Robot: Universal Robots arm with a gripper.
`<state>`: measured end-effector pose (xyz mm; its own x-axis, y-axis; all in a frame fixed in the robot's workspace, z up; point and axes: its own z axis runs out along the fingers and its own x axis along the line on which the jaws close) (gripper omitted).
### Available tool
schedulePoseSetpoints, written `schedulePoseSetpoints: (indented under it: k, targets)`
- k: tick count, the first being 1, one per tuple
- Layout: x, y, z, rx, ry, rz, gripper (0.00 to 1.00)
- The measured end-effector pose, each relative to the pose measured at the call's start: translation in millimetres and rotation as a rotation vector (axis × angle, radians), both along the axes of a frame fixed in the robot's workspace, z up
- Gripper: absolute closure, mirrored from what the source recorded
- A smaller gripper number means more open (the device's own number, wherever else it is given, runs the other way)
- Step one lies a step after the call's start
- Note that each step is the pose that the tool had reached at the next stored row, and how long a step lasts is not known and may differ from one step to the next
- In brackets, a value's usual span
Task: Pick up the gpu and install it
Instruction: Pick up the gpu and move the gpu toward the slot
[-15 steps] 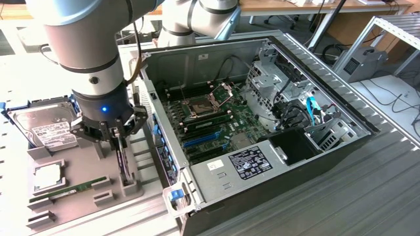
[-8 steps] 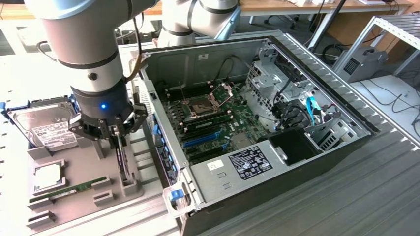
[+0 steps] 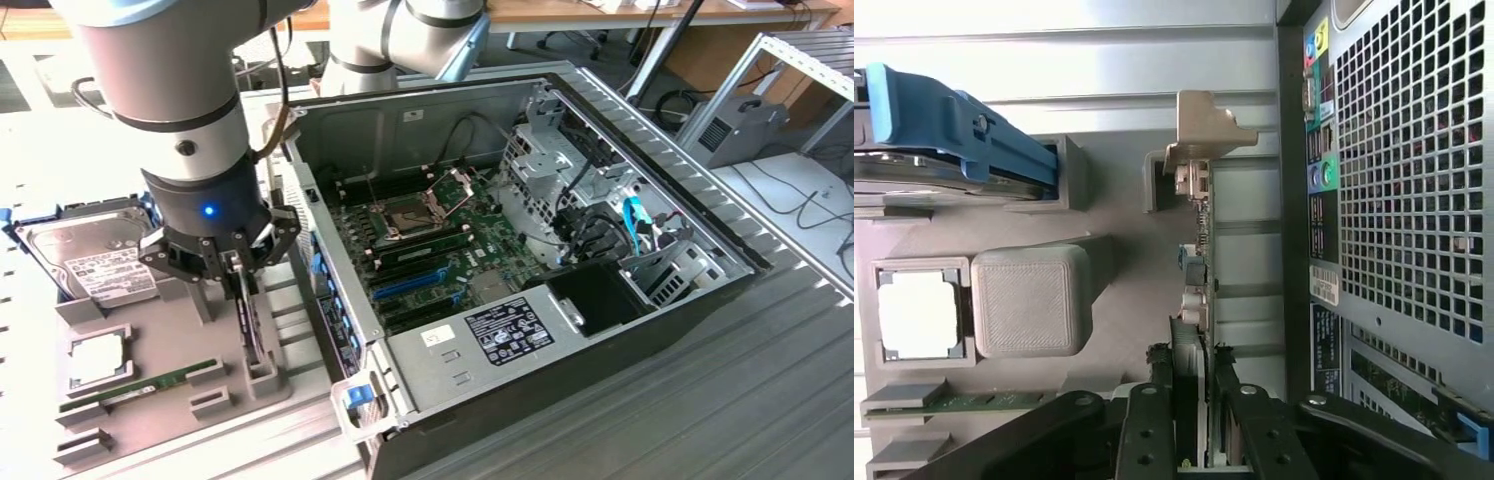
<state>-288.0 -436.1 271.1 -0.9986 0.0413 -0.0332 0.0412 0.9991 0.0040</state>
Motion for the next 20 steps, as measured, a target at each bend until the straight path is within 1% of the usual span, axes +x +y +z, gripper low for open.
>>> schedulePoseSetpoints:
  k: [14, 20]
  targets:
    - [0.0, 0.4, 10.5, -0.0018, -0.0001, 0.000, 0.74]
    - [0.0, 0.6, 17.2, -0.0026, -0.0001, 0.000, 0.74]
